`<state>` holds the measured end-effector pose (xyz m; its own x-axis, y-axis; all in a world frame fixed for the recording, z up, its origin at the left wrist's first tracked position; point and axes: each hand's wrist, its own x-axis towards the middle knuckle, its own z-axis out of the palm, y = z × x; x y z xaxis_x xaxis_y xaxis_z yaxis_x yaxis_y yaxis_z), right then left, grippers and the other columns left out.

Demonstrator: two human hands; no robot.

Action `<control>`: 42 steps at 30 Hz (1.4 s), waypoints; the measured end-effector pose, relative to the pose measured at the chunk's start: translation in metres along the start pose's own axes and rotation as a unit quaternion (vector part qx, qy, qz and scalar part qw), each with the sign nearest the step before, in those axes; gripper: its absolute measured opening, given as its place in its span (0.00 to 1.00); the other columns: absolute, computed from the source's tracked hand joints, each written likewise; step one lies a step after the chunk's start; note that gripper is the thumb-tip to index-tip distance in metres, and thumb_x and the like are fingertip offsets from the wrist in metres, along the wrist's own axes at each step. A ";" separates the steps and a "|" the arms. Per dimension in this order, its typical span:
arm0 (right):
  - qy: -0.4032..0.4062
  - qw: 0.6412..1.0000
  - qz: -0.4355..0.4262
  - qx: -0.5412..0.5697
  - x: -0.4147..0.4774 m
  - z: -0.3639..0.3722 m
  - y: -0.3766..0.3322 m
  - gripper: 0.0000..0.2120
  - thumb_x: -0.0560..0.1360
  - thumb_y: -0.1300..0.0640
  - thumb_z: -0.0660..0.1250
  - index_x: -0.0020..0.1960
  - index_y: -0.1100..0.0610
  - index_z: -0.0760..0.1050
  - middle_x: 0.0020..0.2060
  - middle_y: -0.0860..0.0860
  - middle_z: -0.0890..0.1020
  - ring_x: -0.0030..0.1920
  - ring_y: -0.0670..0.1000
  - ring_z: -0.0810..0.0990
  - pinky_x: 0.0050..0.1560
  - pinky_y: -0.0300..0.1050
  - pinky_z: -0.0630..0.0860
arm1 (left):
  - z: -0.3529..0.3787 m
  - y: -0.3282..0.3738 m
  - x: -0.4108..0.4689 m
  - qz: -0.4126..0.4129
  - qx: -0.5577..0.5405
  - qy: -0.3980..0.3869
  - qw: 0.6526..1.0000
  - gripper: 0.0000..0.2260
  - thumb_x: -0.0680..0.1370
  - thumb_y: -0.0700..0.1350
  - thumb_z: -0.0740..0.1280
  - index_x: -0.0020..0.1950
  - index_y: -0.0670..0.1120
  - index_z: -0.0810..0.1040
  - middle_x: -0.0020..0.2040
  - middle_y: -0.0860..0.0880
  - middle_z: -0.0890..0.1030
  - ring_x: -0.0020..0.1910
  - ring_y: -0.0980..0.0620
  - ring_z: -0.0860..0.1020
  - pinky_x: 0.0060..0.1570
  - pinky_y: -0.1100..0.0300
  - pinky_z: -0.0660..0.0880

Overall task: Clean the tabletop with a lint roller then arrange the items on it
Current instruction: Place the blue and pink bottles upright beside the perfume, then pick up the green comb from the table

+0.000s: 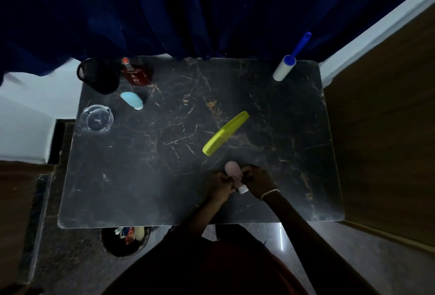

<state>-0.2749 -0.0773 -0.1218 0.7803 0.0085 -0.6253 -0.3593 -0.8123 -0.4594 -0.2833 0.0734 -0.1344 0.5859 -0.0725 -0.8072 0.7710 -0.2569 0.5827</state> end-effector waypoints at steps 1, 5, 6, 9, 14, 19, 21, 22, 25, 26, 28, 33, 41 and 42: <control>-0.003 1.000 -0.010 -0.006 0.003 0.002 -0.008 0.10 0.75 0.58 0.69 0.52 0.63 0.81 0.53 0.59 0.83 0.55 0.58 0.81 0.51 0.42 0.70 | -0.006 0.001 0.001 0.007 0.004 0.013 1.000 0.11 0.81 0.38 0.68 0.57 0.30 0.80 0.53 0.31 0.85 0.54 0.34 0.84 0.59 0.41 0.81; 0.012 0.999 -0.039 0.031 0.013 0.009 -0.049 0.08 0.74 0.58 0.71 0.49 0.63 0.82 0.49 0.59 0.84 0.51 0.58 0.82 0.44 0.41 0.68 | -0.048 0.007 -0.003 0.044 -0.016 0.086 0.995 0.10 0.77 0.39 0.73 0.44 0.30 0.80 0.47 0.27 0.84 0.45 0.33 0.85 0.50 0.41 0.83; 0.018 0.998 -0.047 0.048 0.016 0.012 -0.064 0.10 0.73 0.58 0.72 0.51 0.63 0.82 0.50 0.58 0.85 0.52 0.57 0.82 0.45 0.41 0.70 | -0.064 0.009 -0.004 0.054 -0.015 0.105 0.993 0.08 0.77 0.38 0.73 0.45 0.32 0.80 0.47 0.28 0.84 0.46 0.33 0.85 0.51 0.39 0.83; 0.026 0.993 -0.078 0.084 0.026 0.024 -0.115 0.13 0.72 0.58 0.74 0.54 0.61 0.82 0.51 0.58 0.85 0.54 0.55 0.83 0.46 0.39 0.72 | -0.118 0.018 -0.008 0.099 -0.001 0.142 0.985 0.06 0.76 0.36 0.75 0.46 0.35 0.80 0.48 0.30 0.84 0.50 0.34 0.84 0.53 0.38 0.81; 0.037 0.989 -0.097 0.105 0.057 0.052 -0.203 0.10 0.69 0.57 0.76 0.45 0.63 0.81 0.45 0.61 0.85 0.47 0.57 0.84 0.42 0.46 0.74 | -0.211 0.034 -0.001 0.168 0.074 0.193 0.964 0.04 0.76 0.39 0.74 0.44 0.45 0.80 0.46 0.40 0.86 0.48 0.38 0.84 0.50 0.45 0.81; 0.087 0.979 -0.121 0.138 0.093 0.083 -0.274 0.09 0.67 0.59 0.76 0.41 0.56 0.76 0.43 0.61 0.85 0.41 0.51 0.80 0.37 0.35 0.65 | -0.284 0.037 0.027 0.196 0.082 0.202 0.956 0.06 0.77 0.36 0.71 0.52 0.40 0.78 0.49 0.38 0.84 0.51 0.35 0.83 0.54 0.41 0.80; 0.111 0.977 -0.128 0.128 0.103 0.093 -0.292 0.10 0.68 0.57 0.74 0.44 0.60 0.76 0.45 0.61 0.85 0.45 0.56 0.82 0.41 0.37 0.66 | -0.302 0.037 0.037 0.204 0.078 0.188 0.958 0.09 0.77 0.35 0.70 0.56 0.39 0.76 0.53 0.38 0.84 0.55 0.37 0.83 0.58 0.40 0.79; 0.118 0.976 -0.131 0.124 0.109 0.098 -0.299 0.10 0.68 0.58 0.72 0.47 0.60 0.77 0.47 0.60 0.85 0.48 0.57 0.83 0.43 0.38 0.67 | -0.309 0.036 0.041 0.212 0.080 0.181 0.957 0.10 0.78 0.35 0.70 0.57 0.39 0.75 0.55 0.38 0.84 0.57 0.38 0.83 0.60 0.40 0.78; 0.130 0.975 -0.138 0.118 0.120 0.107 -0.308 0.12 0.70 0.62 0.68 0.54 0.58 0.76 0.50 0.57 0.84 0.52 0.57 0.83 0.50 0.38 0.69 | -0.322 0.034 0.049 0.242 0.064 0.166 0.954 0.13 0.78 0.33 0.71 0.60 0.37 0.73 0.58 0.37 0.83 0.60 0.39 0.82 0.64 0.40 0.77; 0.134 0.975 -0.137 0.114 0.122 0.110 -0.309 0.13 0.72 0.62 0.67 0.57 0.57 0.76 0.51 0.56 0.84 0.53 0.57 0.82 0.51 0.37 0.70 | -0.324 0.033 0.052 0.244 0.045 0.153 0.957 0.14 0.77 0.30 0.70 0.61 0.35 0.72 0.60 0.36 0.82 0.61 0.38 0.82 0.65 0.40 0.77; 0.140 0.975 -0.139 0.098 0.124 0.117 -0.310 0.16 0.74 0.61 0.66 0.62 0.57 0.75 0.53 0.57 0.84 0.54 0.57 0.82 0.54 0.41 0.73 | -0.327 0.032 0.057 0.246 0.024 0.123 0.961 0.16 0.77 0.28 0.69 0.63 0.31 0.70 0.63 0.33 0.81 0.64 0.37 0.81 0.68 0.43 0.76; 0.125 0.978 -0.146 0.084 0.127 0.121 -0.311 0.17 0.76 0.60 0.65 0.65 0.57 0.73 0.56 0.56 0.83 0.57 0.57 0.81 0.61 0.52 0.76 | -0.334 0.026 0.067 0.270 0.031 0.100 0.957 0.17 0.78 0.27 0.68 0.64 0.31 0.68 0.64 0.35 0.80 0.58 0.52 0.81 0.57 0.69 0.77; 0.111 0.976 -0.135 0.126 0.124 0.119 -0.308 0.24 0.75 0.65 0.67 0.70 0.60 0.69 0.62 0.57 0.79 0.60 0.56 0.80 0.63 0.55 0.76 | -0.336 0.022 0.064 0.250 0.018 0.086 0.964 0.24 0.78 0.30 0.70 0.71 0.35 0.67 0.67 0.40 0.79 0.64 0.47 0.80 0.64 0.58 0.78; 0.114 0.978 -0.133 0.117 0.123 0.117 -0.306 0.26 0.75 0.64 0.68 0.72 0.59 0.68 0.65 0.57 0.77 0.63 0.56 0.78 0.65 0.55 0.75 | -0.337 0.018 0.063 0.240 0.018 0.094 0.966 0.25 0.78 0.32 0.71 0.72 0.37 0.67 0.66 0.42 0.79 0.62 0.49 0.80 0.62 0.57 0.78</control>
<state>-0.1295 0.2405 -0.1320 0.9463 0.0504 -0.3192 -0.2138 -0.6431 -0.7353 -0.1480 0.3884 -0.1430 0.9110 -0.0156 -0.4121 0.3929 -0.2710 0.8787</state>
